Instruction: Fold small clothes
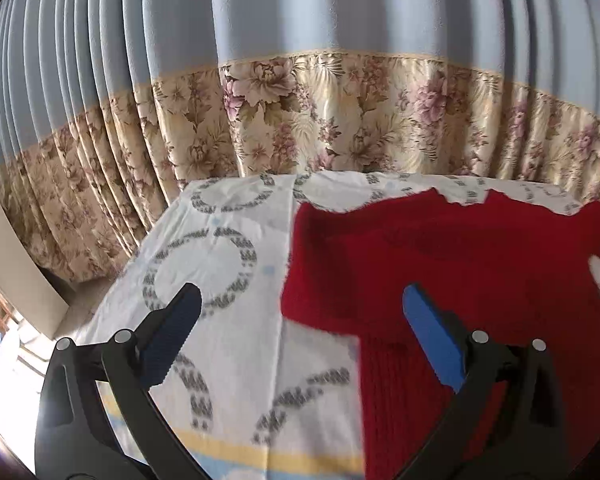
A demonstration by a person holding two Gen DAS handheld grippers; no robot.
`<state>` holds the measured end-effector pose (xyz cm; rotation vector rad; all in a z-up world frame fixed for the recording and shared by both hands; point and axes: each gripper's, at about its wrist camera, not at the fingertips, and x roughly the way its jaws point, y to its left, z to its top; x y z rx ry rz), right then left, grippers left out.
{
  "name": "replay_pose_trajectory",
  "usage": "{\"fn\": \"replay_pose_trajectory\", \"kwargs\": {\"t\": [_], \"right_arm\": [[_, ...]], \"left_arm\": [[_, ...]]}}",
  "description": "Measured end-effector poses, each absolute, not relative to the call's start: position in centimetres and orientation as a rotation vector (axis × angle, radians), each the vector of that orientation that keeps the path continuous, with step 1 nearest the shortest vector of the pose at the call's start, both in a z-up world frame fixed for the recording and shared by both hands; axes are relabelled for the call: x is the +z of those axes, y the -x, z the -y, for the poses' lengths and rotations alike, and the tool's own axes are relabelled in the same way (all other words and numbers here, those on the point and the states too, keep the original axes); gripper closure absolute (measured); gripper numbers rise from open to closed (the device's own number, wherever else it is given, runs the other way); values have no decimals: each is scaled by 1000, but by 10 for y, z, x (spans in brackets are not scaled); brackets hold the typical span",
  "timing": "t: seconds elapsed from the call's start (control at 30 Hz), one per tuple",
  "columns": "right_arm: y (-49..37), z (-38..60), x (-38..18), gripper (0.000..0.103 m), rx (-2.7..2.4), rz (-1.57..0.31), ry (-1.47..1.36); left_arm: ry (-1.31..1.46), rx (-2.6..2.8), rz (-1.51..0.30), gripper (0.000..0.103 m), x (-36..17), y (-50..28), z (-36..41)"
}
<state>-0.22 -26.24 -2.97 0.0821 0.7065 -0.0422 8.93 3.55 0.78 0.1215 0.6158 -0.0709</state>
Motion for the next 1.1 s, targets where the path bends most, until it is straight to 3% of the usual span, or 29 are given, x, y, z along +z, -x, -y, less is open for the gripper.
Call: {"fn": "replay_pose_trajectory", "kwargs": {"t": [0.63,0.73,0.77,1.1], "right_arm": [[-92,214,-96,39,3,-873,-118],[-95,204,-99,72,52,-894,-109],[-95,199,-98,91,70,-890,-86],[-99,227,-54,94,45,-807,-45]], "left_arm": [[-136,-18,-710,3,-42,-160,-64],[-131,-17,-715,3,-44,-167,-68],[-135,-19,-715,3,-44,-168,-68],[-161,-11,-701,3,-36,-181,-65]]}}
